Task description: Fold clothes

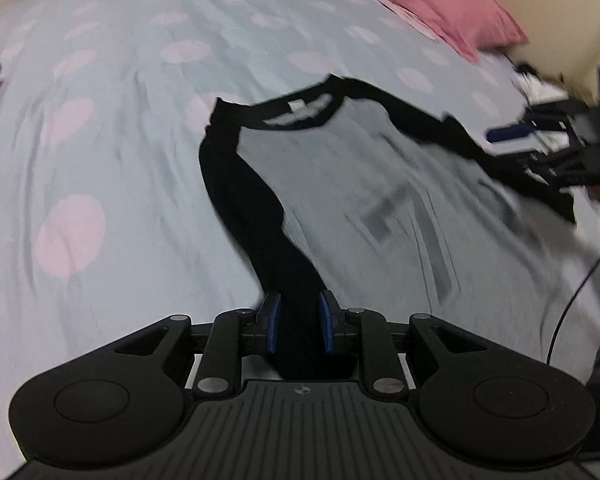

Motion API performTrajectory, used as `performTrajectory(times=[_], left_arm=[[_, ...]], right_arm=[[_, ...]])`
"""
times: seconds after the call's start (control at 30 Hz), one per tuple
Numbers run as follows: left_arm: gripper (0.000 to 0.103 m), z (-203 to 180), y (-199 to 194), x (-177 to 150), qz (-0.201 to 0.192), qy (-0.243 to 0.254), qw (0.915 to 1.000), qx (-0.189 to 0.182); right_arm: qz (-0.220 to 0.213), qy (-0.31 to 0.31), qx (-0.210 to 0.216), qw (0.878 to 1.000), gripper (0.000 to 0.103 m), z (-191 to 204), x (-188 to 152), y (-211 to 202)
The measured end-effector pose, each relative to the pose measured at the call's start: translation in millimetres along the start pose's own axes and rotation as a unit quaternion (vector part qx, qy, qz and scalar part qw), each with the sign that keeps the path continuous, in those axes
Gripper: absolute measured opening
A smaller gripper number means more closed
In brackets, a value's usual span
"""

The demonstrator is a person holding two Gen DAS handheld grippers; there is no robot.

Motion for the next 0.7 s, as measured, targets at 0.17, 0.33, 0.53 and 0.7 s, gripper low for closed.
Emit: performTrajectory(times=[0.17, 0.33, 0.53, 0.7], left_arm=[[0.028, -17.1, -6.9, -11.9, -0.027, 0.031, 0.9989, 0.020], [0.028, -32.3, 5.3, -16.2, -0.009, 0.074, 0.9962, 0.045], [0.003, -0.1, -7.9, -17.1, -0.010, 0.023, 0.9979, 0.059], [0.003, 49.8, -30.9, -18.1, -0.025, -0.047, 0.9908, 0.125]], right_arm=[[-0.003, -0.005, 0.005, 1.000, 0.040, 23.7, 2.4, 6.1], [-0.003, -0.006, 0.018, 1.000, 0.040, 36.3, 1.2, 8.4], [0.006, -0.016, 0.025, 1.000, 0.040, 46.7, -2.9, 12.6], [0.005, -0.015, 0.030, 0.999, 0.040, 46.6, -5.1, 12.2]])
Point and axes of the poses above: each gripper's, at about its wrist camera, not at the fingertips, and y roughly the way its jaws point, z to its left, x to its top, the point moved 2 cm from there along y, roughly the way its jaws point, and after that the axes turned 3 degrees about x, right-handed, at the moved point
